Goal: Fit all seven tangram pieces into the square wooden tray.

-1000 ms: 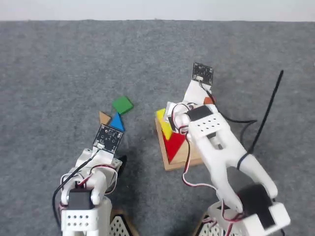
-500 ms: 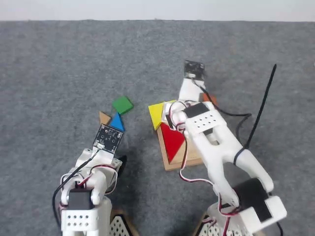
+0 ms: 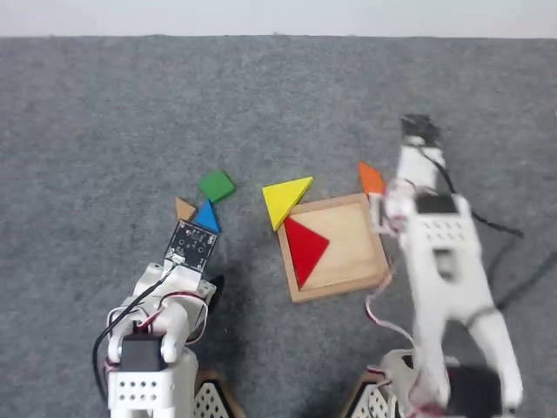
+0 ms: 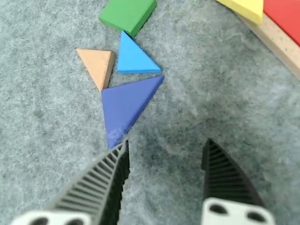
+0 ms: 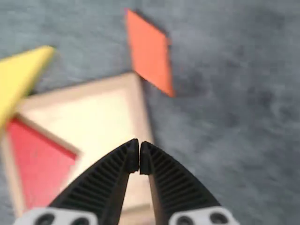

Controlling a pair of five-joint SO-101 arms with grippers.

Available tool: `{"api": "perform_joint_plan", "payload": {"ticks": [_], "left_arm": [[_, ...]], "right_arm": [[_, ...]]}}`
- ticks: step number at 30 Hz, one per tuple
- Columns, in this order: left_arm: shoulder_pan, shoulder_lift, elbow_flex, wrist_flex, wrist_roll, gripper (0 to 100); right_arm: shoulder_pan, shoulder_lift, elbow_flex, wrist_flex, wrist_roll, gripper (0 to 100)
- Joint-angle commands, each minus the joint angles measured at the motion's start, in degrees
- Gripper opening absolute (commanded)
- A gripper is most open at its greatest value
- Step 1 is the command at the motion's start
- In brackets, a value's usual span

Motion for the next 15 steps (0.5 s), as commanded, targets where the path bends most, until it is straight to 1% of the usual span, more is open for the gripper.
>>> {"api": "perform_joint_plan", "payload": {"ticks": [1, 4, 6, 8, 10, 11, 13, 15], "left_arm": [[3.3, -1.2, -0.3, 0.5, 0.4, 24], [8.4, -1.2, -0.3, 0.5, 0.4, 24], [8.7, -1.2, -0.2, 0.3, 0.2, 24], [5.2, -1.2, -0.2, -2.2, -2.6, 25], [-1.3, -1.3, -0.3, -5.3, -10.0, 25], [-3.3, -1.2, -0.3, -8.3, -13.3, 24], [-7.5, -1.2, -0.7, -12.8, -13.6, 24], [-10.1, -1.1, -4.3, -13.4, -12.9, 24]], "right_arm": [[9.3, -10.8, 6.8, -1.4, 9.6, 0.6], [13.4, -12.5, 12.0, -1.7, 13.7, 0.6], [15.1, -12.2, 13.9, -1.8, 14.7, 0.7], [16.1, -11.6, 15.4, -2.7, 14.3, 0.7], [16.2, -10.9, 18.0, -5.8, 14.2, 0.7], [16.2, -10.6, 19.7, -7.9, 13.3, 0.7], [16.5, -10.7, 21.8, -10.5, 12.2, 0.7], [16.7, -10.2, 22.2, -10.6, 12.2, 0.7]]}}
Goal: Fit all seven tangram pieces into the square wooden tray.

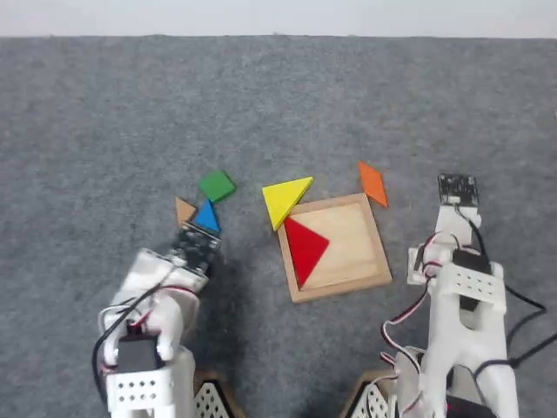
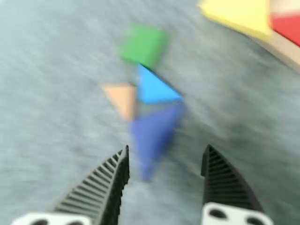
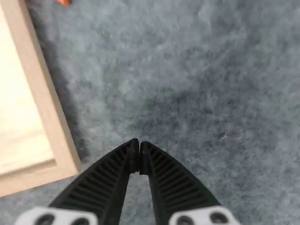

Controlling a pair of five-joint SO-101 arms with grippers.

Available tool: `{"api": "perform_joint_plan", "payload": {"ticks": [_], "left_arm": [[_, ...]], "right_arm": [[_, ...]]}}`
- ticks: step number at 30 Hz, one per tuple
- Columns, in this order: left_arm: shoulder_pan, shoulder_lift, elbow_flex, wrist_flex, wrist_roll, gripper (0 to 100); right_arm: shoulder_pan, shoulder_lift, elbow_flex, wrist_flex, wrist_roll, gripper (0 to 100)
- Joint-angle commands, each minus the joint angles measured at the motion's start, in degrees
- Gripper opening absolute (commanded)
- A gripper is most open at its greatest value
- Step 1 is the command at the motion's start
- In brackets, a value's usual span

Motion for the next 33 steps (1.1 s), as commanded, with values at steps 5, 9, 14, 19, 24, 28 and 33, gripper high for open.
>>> {"api": "perform_joint_plan", "payload": {"ticks": [5, 9, 14, 19, 24, 28, 33], "left_arm": [[-0.9, 10.1, -22.4, 4.4, 0.1, 24], [4.0, 36.0, -41.9, 7.5, 2.0, 24], [11.6, 70.2, -61.9, 5.8, 6.6, 25], [14.1, 92.6, -69.6, -6.1, 7.3, 25], [12.5, 109.1, -80.0, -10.2, 7.9, 25], [13.3, 117.1, -88.2, -9.6, 10.2, 25], [17.8, 123.4, -95.7, -4.0, 11.6, 25]], "right_arm": [[0.6, -0.4, 1.2, -2.4, -1.1, 0.7], [0.6, -0.4, 1.4, -2.4, -1.1, 0.7], [0.6, -0.4, 1.7, -2.5, -1.1, 0.7], [0.5, -0.4, 1.9, -2.5, -1.1, 0.7], [0.5, -0.4, 1.9, -2.5, -1.1, 0.7], [0.5, -0.4, 1.9, -2.6, -1.1, 0.7], [0.5, -0.4, 1.9, -4.0, -1.1, 0.7]]}}
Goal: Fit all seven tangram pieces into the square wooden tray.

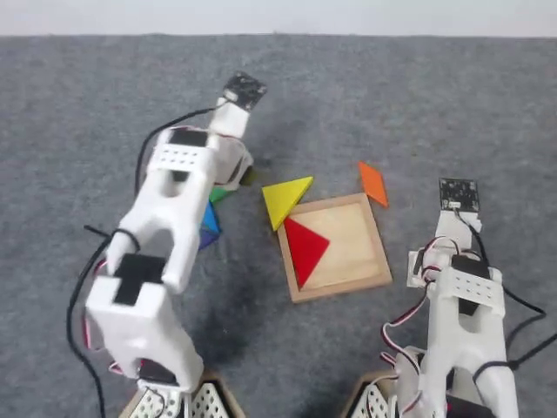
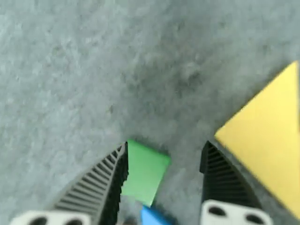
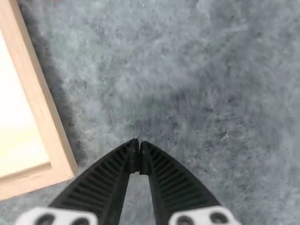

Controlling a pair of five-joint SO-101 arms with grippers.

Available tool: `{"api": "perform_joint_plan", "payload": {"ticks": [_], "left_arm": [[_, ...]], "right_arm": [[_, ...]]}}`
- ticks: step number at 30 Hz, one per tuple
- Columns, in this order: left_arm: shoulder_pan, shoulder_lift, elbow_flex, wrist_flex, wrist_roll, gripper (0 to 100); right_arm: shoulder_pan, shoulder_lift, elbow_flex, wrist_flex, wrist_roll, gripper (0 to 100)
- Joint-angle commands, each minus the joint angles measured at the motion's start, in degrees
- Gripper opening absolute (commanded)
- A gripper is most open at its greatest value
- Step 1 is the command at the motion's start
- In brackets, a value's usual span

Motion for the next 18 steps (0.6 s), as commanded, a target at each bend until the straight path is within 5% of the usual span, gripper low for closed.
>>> {"api": "perform_joint_plan", "payload": {"ticks": [1, 18], "left_arm": [[3.7, 2.9, -6.6, 2.5, 2.4, 25], [6.1, 20.0, -22.7, 15.6, 1.6, 25]], "right_arm": [[0.2, -0.4, -0.4, -1.2, -0.7, 0.7], [-11.9, -0.4, 0.9, -0.7, -1.2, 0.7]]}}
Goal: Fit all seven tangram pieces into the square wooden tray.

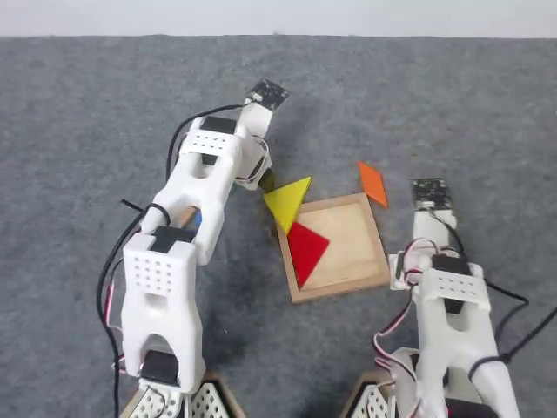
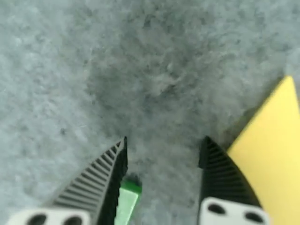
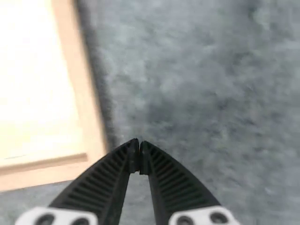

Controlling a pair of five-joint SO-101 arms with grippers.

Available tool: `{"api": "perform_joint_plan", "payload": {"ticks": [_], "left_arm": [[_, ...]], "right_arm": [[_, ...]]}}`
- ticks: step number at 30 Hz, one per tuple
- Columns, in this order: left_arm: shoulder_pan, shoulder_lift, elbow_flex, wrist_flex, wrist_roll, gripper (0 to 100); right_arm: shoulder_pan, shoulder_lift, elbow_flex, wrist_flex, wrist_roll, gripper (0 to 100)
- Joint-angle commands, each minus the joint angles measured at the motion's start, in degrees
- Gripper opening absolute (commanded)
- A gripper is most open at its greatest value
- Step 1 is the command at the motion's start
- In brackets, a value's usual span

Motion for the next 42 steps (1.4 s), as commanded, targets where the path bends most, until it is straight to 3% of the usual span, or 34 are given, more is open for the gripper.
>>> {"api": "perform_joint_plan", "payload": {"ticks": [1, 17, 27, 32, 38, 42], "left_arm": [[3.7, -0.8, -1.8, 5.4, -1.0, 25], [16.1, -8.4, -1.8, 18.2, -1.2, 24], [14.4, -16.8, -3.5, 18.5, -1.1, 24], [15.6, -18.2, -0.3, 12.4, -0.4, 24], [18.2, -15.6, 5.2, -3.4, 5.6, 25], [19.0, -12.8, 5.4, -6.9, 7.4, 25]], "right_arm": [[-4.2, -0.4, -0.5, -0.6, -2.0, 0.7], [-6.3, -0.4, 0.0, -0.7, -2.8, 0.7], [-6.2, -0.5, 0.1, -0.7, -2.8, 0.7], [-6.1, -0.5, 0.1, -0.7, -2.9, 0.7], [-6.1, -0.5, 0.1, -0.7, -2.9, 0.7], [-6.1, -0.5, 0.1, -0.7, -2.9, 0.7]]}}
